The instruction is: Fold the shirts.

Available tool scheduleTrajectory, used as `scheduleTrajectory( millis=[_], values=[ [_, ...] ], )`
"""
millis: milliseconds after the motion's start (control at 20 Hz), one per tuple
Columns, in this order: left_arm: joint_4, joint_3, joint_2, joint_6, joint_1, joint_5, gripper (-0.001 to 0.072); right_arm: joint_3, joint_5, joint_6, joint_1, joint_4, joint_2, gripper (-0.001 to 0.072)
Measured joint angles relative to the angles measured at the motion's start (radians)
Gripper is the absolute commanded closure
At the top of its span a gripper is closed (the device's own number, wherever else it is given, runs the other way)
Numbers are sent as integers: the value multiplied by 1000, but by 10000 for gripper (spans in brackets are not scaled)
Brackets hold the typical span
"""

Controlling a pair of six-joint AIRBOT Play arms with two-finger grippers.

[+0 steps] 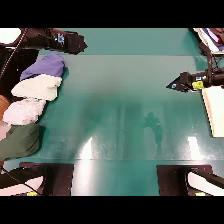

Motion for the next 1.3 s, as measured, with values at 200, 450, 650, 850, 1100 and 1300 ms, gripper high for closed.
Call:
scheduleTrajectory(
  millis=[200,450,650,850,1100,1300],
  values=[
    [0,0,0,0,0,5,685,0,-5,0,3,1,0,689],
    [0,0,0,0,0,6,685,0,-7,0,3,1,0,689],
    [0,0,0,0,0,6,685,0,-8,0,3,2,0,689],
    [18,0,-1,11,0,17,189,0,-8,0,3,2,0,689],
    [343,0,-52,-75,42,46,176,0,-8,0,3,2,0,689],
    [494,0,-183,-153,182,71,176,0,-6,0,3,2,0,689]
  ],
)
